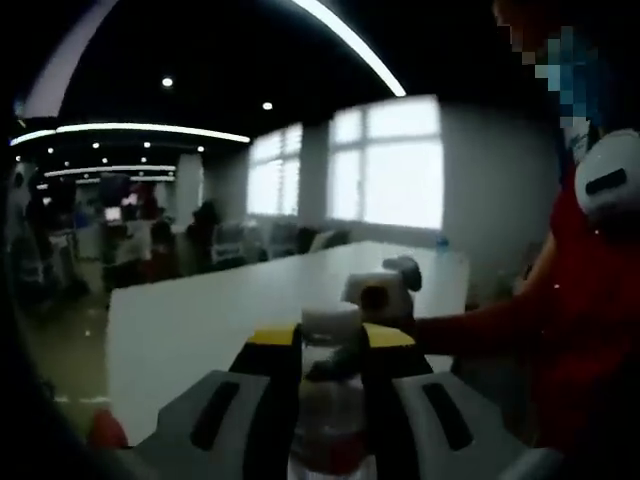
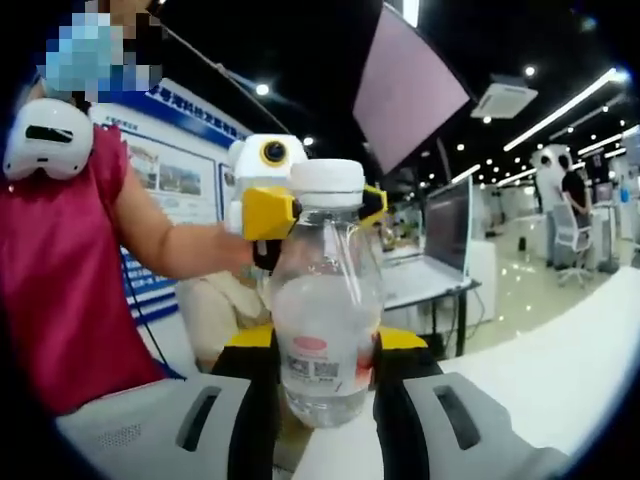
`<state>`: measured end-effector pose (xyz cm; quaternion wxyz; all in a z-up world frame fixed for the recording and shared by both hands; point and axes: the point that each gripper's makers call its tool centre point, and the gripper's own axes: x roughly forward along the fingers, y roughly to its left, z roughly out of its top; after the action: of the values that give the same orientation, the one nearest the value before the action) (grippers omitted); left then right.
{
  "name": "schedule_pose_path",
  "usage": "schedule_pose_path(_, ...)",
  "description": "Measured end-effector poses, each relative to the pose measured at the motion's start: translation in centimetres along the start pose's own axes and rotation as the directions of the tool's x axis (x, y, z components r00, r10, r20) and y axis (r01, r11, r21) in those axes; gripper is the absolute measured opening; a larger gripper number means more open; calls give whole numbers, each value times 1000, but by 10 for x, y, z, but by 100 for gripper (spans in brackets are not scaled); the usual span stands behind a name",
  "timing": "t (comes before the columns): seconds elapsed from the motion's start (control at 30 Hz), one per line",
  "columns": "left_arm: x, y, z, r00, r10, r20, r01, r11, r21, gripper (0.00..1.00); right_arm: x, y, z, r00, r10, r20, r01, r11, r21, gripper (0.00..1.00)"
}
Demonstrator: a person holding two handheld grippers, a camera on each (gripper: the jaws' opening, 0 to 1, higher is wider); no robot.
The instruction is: Arrange the tabletop items into an orderly group along one side of the table until the central work area is clear of visible clutter.
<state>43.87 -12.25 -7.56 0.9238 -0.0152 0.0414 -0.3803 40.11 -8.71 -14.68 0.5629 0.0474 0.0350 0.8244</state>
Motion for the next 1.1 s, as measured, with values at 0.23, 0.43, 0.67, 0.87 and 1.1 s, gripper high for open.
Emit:
schedule_pose_path(0.23, 18, 7, -6, 1000, -27, 7, 27, 1000, 1, 20, -15, -16, -6, 998, -42, -53, 41, 999, -11, 33)
schedule_pose_path(0.43, 38, 20, -2, 997, -70, 41, 70, 998, 0, 20, -33, -42, -2, 990, -88, -111, 85, 996, -32, 34)
schedule_pose_path(0.67, 59, 46, -8, 996, -75, 50, 75, 997, -1, 19, -48, -85, -11, 961, -158, -225, 133, 984, -122, 34)
schedule_pose_path(0.87, 74, 71, -19, 995, -87, 48, 87, 996, -13, 20, -56, -111, -20, 953, -180, -246, 148, 979, -143, 34)
schedule_pose_path(1.1, 89, 94, -30, 994, -100, 54, 101, 995, -24, 20, -60, -139, -31, 946, -208, -247, 175, 973, -149, 34)
